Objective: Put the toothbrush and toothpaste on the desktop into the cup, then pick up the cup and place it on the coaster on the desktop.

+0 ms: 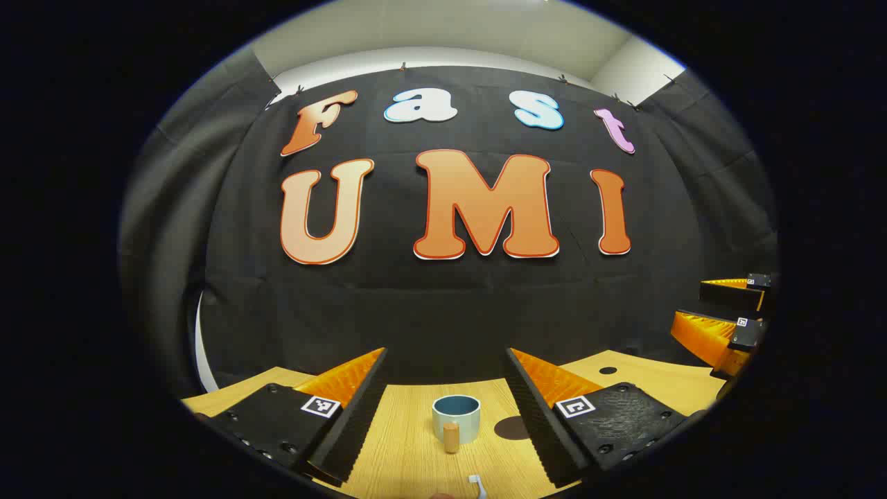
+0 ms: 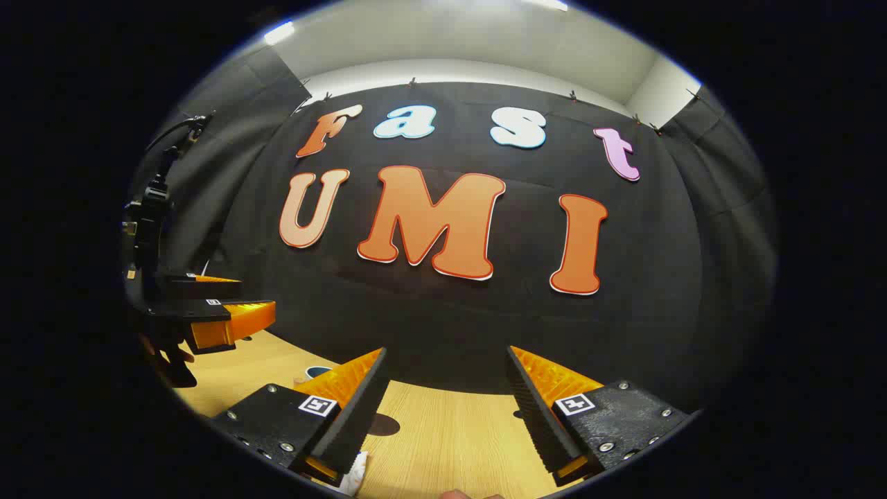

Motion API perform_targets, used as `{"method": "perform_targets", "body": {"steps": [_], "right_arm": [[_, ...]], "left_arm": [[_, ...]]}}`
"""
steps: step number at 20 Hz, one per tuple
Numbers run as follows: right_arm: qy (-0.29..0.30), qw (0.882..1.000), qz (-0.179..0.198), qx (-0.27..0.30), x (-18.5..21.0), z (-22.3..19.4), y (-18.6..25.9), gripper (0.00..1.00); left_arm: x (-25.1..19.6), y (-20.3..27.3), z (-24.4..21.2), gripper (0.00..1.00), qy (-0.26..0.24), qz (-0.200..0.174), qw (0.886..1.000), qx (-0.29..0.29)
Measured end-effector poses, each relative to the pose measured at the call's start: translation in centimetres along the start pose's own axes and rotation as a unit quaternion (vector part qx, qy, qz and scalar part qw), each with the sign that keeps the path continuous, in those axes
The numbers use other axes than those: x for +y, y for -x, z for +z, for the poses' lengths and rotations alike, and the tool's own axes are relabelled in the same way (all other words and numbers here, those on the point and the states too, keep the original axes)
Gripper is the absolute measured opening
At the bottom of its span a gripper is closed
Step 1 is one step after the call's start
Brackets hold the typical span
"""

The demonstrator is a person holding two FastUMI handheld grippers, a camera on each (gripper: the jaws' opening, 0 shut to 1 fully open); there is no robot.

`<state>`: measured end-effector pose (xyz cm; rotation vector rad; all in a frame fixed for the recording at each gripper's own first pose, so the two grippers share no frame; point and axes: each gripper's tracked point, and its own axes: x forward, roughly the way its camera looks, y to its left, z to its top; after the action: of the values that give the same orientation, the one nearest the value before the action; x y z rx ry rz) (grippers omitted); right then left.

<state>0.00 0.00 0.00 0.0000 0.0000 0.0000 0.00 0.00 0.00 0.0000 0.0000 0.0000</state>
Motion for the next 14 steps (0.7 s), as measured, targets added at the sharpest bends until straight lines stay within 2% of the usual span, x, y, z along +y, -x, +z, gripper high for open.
{"method": "perform_targets", "body": {"steps": [3, 4, 5, 8, 9, 13, 14], "right_arm": [[0.002, 1.000, 0.000, -0.001, 0.3, 0.2, -0.2, 0.98], [0.000, 1.000, 0.005, 0.000, 0.6, 0.1, -0.2, 0.98], [-0.002, 1.000, 0.012, 0.004, 0.9, -0.2, -0.3, 0.98], [-0.021, 0.999, 0.032, 0.017, 1.7, -0.7, -0.3, 0.98], [-0.024, 0.999, 0.029, 0.019, 1.5, -0.8, -0.3, 0.98], [-0.022, 0.999, 0.021, 0.025, 1.3, -1.3, -0.5, 0.98], [-0.024, 0.999, 0.022, 0.031, 1.4, -1.6, -0.5, 0.98]], "left_arm": [[0.0, 0.1, 0.0, 0.96, 0.002, 0.002, 1.000, 0.003], [-0.1, 0.0, -0.1, 1.00, 0.004, 0.001, 1.000, 0.002], [-0.1, 0.0, 0.0, 0.92, 0.004, 0.002, 1.000, 0.001], [0.0, 0.2, 0.5, 1.00, 0.005, 0.003, 1.000, -0.005], [0.0, 0.2, 0.8, 0.96, 0.004, 0.004, 1.000, -0.008], [0.1, 0.5, 1.1, 0.96, 0.002, 0.007, 1.000, -0.012], [0.2, 0.5, 0.8, 1.00, 0.004, 0.006, 1.000, -0.010]]}}
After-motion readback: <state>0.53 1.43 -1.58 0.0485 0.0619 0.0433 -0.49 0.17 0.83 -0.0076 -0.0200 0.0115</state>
